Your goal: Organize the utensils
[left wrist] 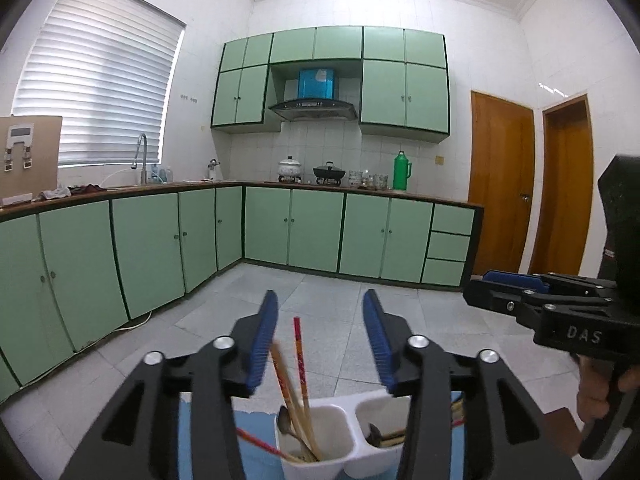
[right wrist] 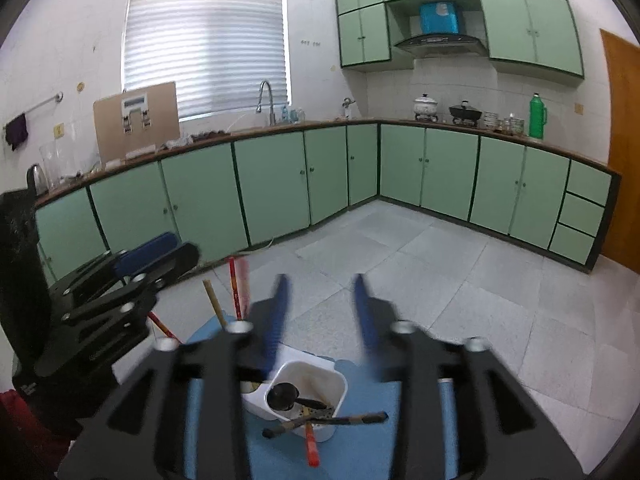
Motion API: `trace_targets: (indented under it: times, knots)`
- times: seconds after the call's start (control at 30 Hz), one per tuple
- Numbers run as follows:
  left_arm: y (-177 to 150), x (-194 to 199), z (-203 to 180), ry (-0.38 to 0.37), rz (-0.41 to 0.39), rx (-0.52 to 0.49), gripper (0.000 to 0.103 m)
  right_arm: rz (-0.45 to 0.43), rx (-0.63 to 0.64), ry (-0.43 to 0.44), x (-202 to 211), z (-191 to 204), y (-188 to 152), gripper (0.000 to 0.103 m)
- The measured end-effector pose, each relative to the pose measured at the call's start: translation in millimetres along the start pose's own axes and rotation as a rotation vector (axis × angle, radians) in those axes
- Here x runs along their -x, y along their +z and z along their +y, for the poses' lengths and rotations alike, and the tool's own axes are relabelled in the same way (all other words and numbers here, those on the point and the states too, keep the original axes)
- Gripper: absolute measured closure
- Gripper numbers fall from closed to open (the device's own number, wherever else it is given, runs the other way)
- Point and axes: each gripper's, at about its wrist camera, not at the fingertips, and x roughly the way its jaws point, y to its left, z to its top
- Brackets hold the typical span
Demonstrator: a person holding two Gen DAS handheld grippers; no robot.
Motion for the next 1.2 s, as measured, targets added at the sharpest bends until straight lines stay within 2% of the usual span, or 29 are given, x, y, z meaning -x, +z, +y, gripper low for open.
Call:
trace_targets:
  times: [0.07, 0.1, 0.13, 0.17, 0.23, 0.33, 0.43, 0.5, 0.67, 0.87, 1.0, 1.1, 1.2]
  knots:
    - [-0.1, 13.7, -3.2, 0.014, -0.001, -0.009, 0.044, -0.023, -0.007, -0.013, 15.0, -2.3, -1.9, 0.058]
    - [-0.7, 25.6, -5.3, 0.016, -0.005, -0.012, 0.042, -0.034, -0.010, -0.023, 22.3, -3.0, -3.1, 0.048]
    - [-1.9, 32.5, -6.9, 0.026, 0.000, -0.015, 0.034, -0.046, -0.015, -0.034, 30.2, -3.9, -4.9, 0.041]
    - [-2.8, 39.4, -7.9, 0.034, 0.006, -0.017, 0.029, -0.053, -0.018, -0.041, 35.8, -5.2, -6.9, 0.039]
    - [-8.5, 56.4, -10.1, 0.042, 0.013, -0.010, 0.026, -0.077, -0.022, -0.065, 54.3, -5.8, -13.2, 0.025]
    - [-20.7, 75.0, -12.2, 0.035, 0.048, 0.013, 0.023, -0.107, -0.026, -0.100, 81.0, -5.9, -27.8, 0.014]
    - [-34.8, 90.4, -15.8, 0.024, 0.086, 0.026, 0.019, -0.113, -0.042, -0.120, 103.2, -4.9, -48.6, 0.008]
    - [-48.4, 102.4, -18.9, 0.036, 0.115, 0.032, 0.011, -0.105, -0.082, -0.117, 115.0, -6.9, -64.7, 0.006]
    - [-80.2, 125.9, -20.3, 0.056, 0.176, 0.064, 0.006, -0.045, -0.133, -0.119, 130.4, -3.1, -100.4, 0.005]
    - [-108.5, 142.5, -15.9, 0.084, 0.249, 0.090, 0.006, 0.027, -0.154, -0.154, 138.6, 11.5, -147.0, 0.005]
    - [-126.1, 154.2, -17.8, 0.118, 0.281, 0.068, 0.006, 0.084, -0.144, -0.152, 139.7, 25.9, -174.4, 0.005]
    - [-131.8, 160.3, -19.9, 0.119, 0.293, 0.064, 0.006, 0.103, -0.128, -0.163, 141.4, 35.6, -184.8, 0.005]
    - [-126.7, 166.4, -23.8, 0.119, 0.284, 0.056, 0.006, 0.108, -0.143, -0.130, 143.9, 43.5, -187.7, 0.005]
